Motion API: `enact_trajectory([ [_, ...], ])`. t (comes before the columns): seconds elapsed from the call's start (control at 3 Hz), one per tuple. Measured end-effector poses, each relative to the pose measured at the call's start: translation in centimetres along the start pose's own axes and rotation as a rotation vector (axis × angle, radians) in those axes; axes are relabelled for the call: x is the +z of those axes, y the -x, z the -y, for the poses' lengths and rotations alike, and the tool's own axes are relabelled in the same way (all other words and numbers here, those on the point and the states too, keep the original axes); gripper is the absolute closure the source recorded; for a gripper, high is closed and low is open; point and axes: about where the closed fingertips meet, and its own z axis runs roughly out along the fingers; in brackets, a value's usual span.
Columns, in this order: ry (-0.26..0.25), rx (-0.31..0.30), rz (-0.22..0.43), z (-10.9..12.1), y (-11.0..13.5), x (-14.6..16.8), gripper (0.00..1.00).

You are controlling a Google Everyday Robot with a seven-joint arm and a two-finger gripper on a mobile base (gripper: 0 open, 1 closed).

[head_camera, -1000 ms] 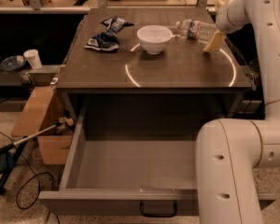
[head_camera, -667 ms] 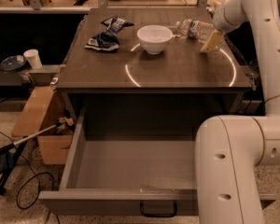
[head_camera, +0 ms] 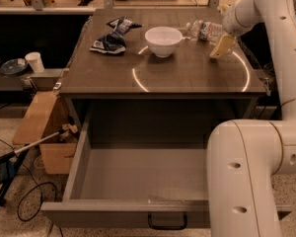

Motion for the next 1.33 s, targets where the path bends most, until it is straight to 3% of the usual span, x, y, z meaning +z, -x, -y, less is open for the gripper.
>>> enact_trajectory([
  [0.33,0.055,-0.015,-0.016,-1.25,0.24,0.16,0.00],
  [0.67,0.055,-0.015,-0.016,-1.25,0.24,0.16,0.00],
  [1.0,0.055,-0.015,-0.016,-1.26,0.24,0.16,0.17],
  [1.33,0.055,-0.015,-0.016,-1.26,0.24,0.17,0.48],
])
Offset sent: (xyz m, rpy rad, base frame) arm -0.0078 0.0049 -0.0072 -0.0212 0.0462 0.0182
